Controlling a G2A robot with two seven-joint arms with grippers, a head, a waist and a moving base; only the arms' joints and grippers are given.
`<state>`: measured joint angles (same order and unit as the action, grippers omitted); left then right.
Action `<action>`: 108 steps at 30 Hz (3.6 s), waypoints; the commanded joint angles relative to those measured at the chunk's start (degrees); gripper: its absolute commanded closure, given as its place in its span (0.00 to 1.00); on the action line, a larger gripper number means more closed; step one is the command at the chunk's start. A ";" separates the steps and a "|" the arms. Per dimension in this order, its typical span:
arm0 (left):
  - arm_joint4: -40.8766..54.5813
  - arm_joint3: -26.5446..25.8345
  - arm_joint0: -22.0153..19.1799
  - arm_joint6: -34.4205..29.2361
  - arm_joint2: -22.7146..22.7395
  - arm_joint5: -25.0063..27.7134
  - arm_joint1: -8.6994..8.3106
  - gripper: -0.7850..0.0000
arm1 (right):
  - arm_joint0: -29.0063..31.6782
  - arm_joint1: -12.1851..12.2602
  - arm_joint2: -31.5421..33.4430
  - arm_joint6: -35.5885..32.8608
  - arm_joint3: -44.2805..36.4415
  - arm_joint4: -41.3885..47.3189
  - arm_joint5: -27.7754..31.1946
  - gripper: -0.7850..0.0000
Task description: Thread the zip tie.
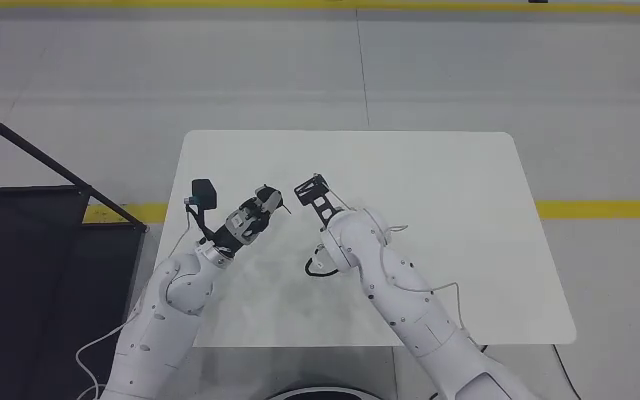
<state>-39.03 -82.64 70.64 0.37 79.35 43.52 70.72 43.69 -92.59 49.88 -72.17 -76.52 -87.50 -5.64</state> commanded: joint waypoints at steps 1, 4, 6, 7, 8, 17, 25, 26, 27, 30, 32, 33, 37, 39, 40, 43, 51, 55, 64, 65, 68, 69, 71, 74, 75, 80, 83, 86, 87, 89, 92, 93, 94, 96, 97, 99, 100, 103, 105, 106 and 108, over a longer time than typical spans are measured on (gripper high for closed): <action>0.00 0.00 0.00 0.00 0.00 0.00 0.00 1.00 | -0.05 -0.11 0.03 -0.11 0.19 -0.10 0.03 0.83; 0.00 0.00 0.00 0.00 0.00 0.00 0.00 1.00 | -0.20 -0.32 0.08 -0.09 0.64 -0.23 0.13 0.82; 0.00 0.00 0.00 0.00 0.00 0.00 0.00 1.00 | -0.37 -0.47 0.14 -0.14 1.05 -0.13 0.31 0.82; 0.00 0.00 0.00 0.00 0.00 0.00 0.00 1.00 | -0.46 -0.55 0.14 -0.14 1.28 -0.15 0.35 0.83; 0.00 0.00 0.00 0.00 0.00 0.00 0.00 1.00 | -0.54 -0.63 0.12 -0.16 1.51 -0.19 0.41 0.83; 0.00 0.00 0.00 0.00 0.00 0.00 0.00 1.00 | -0.65 -1.13 0.59 -0.11 2.10 -0.48 0.63 1.00; 0.00 0.00 0.00 0.00 0.00 0.00 0.00 1.00 | 2.15 -0.81 1.90 -0.58 -2.30 -2.99 0.86 1.00; 0.00 0.00 0.00 0.00 0.00 0.00 0.00 1.00 | 2.61 -0.75 2.09 -0.76 -2.96 -3.28 0.99 1.00; 0.00 0.00 0.00 0.00 0.00 0.00 0.00 1.00 | 3.02 -0.70 2.26 -0.86 -3.58 -3.63 1.12 1.00; 0.00 0.00 0.00 0.00 0.00 0.00 0.00 1.00 | 4.06 -0.59 2.64 -1.18 -5.00 -4.56 1.54 1.00; 0.00 0.00 0.00 0.00 0.00 0.00 0.00 1.00 | 4.49 -0.58 2.86 -1.20 -5.55 -4.90 1.76 0.96; 0.00 0.00 0.00 0.00 0.00 0.00 0.00 1.00 | 4.66 -0.59 2.95 -1.19 -5.71 -5.03 1.87 0.95; 0.00 0.00 0.00 0.00 0.00 0.00 0.00 1.00 | 4.86 -0.74 3.27 -0.96 -5.77 -5.01 2.03 0.95; 0.00 0.00 0.00 0.00 0.00 0.00 0.00 1.00 | 4.74 -0.87 3.41 -0.75 -5.43 -4.69 2.02 0.94; 0.00 0.00 0.00 0.00 0.00 0.00 0.00 1.00 | 4.63 -0.94 3.48 -0.64 -5.22 -4.48 1.98 0.94; 0.00 0.00 0.00 0.00 0.00 0.00 0.00 1.00 | 4.25 -1.16 3.53 -0.30 -4.33 -4.14 2.04 0.97; 0.00 0.00 0.00 0.00 0.00 0.00 0.00 1.00 | 6.05 -1.16 4.47 2.52 -7.86 -5.88 1.01 1.00; 0.00 0.00 0.00 0.00 0.00 0.00 0.00 1.00 | 11.27 -0.32 5.47 5.86 -15.31 -10.08 1.35 1.00; 0.00 0.00 0.00 0.00 0.00 0.00 0.00 1.00 | 32.15 3.24 9.17 22.16 -37.69 -20.69 10.92 1.00; 0.00 0.00 0.00 0.00 0.00 0.00 0.00 1.00 | 35.14 3.53 9.73 24.64 -39.74 -21.33 9.59 1.00; 0.00 0.00 0.00 0.00 0.00 0.00 0.00 1.00 | 36.12 3.63 9.78 25.45 -40.26 -21.68 9.26 1.00; 0.00 0.00 0.00 0.00 0.00 0.00 0.00 1.00 | 36.12 3.63 9.78 25.45 -40.26 -21.68 9.26 1.00; 0.00 0.00 0.00 0.00 0.00 0.00 0.00 1.00 | 36.12 3.63 9.78 25.45 -40.26 -21.68 9.26 1.00; 0.00 0.00 0.00 0.00 0.00 0.00 0.00 1.00 | 36.12 3.63 9.78 25.45 -40.26 -21.68 9.26 1.00; 0.00 0.00 0.00 0.00 0.00 0.00 0.00 1.00 | 36.12 3.63 9.78 25.45 -40.26 -21.68 9.26 1.00; 0.00 0.00 0.00 0.00 0.00 0.00 0.00 1.00 | 36.12 3.63 9.78 25.45 -40.26 -21.68 9.26 1.00; -0.35 -0.16 0.12 -0.30 -0.13 -0.55 0.00 1.00 | 36.30 3.71 10.35 27.26 -38.97 -19.69 10.40 1.00; -1.23 -0.67 -0.17 -2.26 -1.18 -1.10 0.00 1.00 | 35.68 4.01 11.95 29.91 -37.55 -17.46 13.91 1.00; -0.98 -0.41 -0.53 -3.14 -1.44 -1.01 -0.02 1.00 | 35.76 4.16 12.14 31.01 -38.09 -17.57 15.23 1.00; -0.78 0.04 -1.71 -5.88 -1.97 -0.32 -0.13 1.00 | 36.82 4.55 12.68 34.35 -39.41 -16.13 18.93 1.00; -0.61 0.98 -3.52 -9.46 -2.86 2.42 -0.33 1.00 | 38.70 5.45 14.97 40.69 -41.16 -14.04 26.00 1.00; -0.64 1.31 -4.12 -10.39 -3.03 3.11 -0.40 1.00 | 39.50 5.74 15.88 42.68 -41.75 -13.46 27.67 1.00; -1.10 1.52 -4.67 -11.51 -3.32 3.82 -0.49 1.00 | 40.32 6.02 16.85 44.69 -42.38 -13.01 29.07 1.00; -2.09 1.58 -5.42 -12.69 -3.72 5.20 -0.63 1.00 | 42.15 6.60 18.81 49.34 -43.44 -12.07 31.65 1.00; -2.44 1.65 -5.61 -13.18 -3.97 5.84 -0.69 1.00 | 43.00 6.92 19.75 52.23 -43.75 -11.30 33.88 1.00; -2.59 1.88 -5.95 -13.86 -4.37 6.69 -0.79 1.00 | 44.36 7.62 22.86 58.22 -43.39 -9.35 38.06 1.00; -2.40 1.99 -6.12 -14.30 -4.63 7.08 -0.83 1.00 | 44.81 7.92 24.49 60.67 -42.98 -8.34 39.50 1.00; -1.84 2.40 -6.56 -15.26 -5.27 8.47 -0.96 1.00 | 45.31 8.81 27.81 67.19 -42.00 -6.05 45.78 1.00; -1.71 2.61 -6.73 -15.69 -5.75 9.23 -1.03 1.00 | 45.32 9.38 29.41 70.20 -41.46 -5.76 49.62 1.00; -1.67 2.69 -6.82 -15.91 -6.05 9.70 -1.06 1.00 | 45.25 9.62 29.96 71.39 -41.21 -5.60 51.07 1.00; -1.26 2.88 -6.84 -15.49 -6.16 9.36 -1.07 1.00 | 45.02 10.05 30.62 72.47 -40.86 -5.91 53.24 1.00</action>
<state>-40.46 -79.81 63.79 -15.38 73.20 53.15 69.65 88.83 -82.70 80.35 0.04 -117.46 -93.20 46.63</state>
